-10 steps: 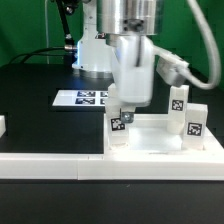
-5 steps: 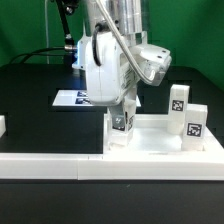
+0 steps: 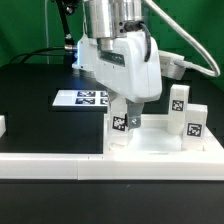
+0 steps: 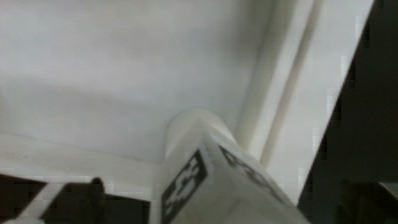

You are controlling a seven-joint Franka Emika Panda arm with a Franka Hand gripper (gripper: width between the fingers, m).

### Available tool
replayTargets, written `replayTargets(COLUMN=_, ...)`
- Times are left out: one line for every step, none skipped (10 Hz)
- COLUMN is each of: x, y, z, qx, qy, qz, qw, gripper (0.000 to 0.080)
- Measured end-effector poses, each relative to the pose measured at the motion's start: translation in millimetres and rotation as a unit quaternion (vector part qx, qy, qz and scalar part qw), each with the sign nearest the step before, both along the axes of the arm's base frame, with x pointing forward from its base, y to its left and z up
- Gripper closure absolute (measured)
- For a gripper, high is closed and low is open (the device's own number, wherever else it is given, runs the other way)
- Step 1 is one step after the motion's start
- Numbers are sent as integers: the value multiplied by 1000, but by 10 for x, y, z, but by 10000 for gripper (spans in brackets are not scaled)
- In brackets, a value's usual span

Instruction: Assemble square table

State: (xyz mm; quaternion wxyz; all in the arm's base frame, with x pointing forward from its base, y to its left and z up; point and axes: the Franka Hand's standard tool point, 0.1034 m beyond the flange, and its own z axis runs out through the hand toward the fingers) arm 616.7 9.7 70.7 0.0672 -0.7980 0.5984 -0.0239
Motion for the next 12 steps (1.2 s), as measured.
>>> replayTargets(x=0, y=-4, z=-2, qx=-5, qy=-3, qz=40, qw=999, gripper=150)
replayTargets(x=-3, y=11, z=-4, qx=-14, qy=-5, qz=91, qw=996, gripper=150)
replayTargets(x=-25, y=111, z=-18, qx=-38, qy=3, qz=197, qw=980, gripper=150)
replayTargets(x=-31, y=213, z=6, qx=-50, qy=23, qz=322, qw=945, gripper=150)
replayTargets(x=-16, y=163, z=5, qx=-52, qy=18, qz=309, qw=949, gripper=150)
replayTargets(x=-20, y=168, z=0, qx=-51, qy=20, qz=298, qw=953, gripper=160)
replayTargets(x=-20, y=170, z=-1, qx=-51, qy=20, qz=292, qw=955, gripper=160)
replayTargets(x=-20, y=170, z=-2, qx=-48, qy=22, qz=259, qw=964, gripper=318)
replayTargets(x=-21, y=171, z=-3, qx=-46, qy=24, qz=226, qw=973, gripper=318)
replayTargets(x=-22, y=174, z=-5, qx=-43, qy=27, qz=187, qw=981, gripper=518)
replayTargets(x=-23, y=175, z=-7, qx=-41, qy=28, qz=159, qw=986, gripper=653)
replayTargets(x=-23, y=175, z=-7, qx=-39, qy=30, qz=140, qw=989, gripper=763)
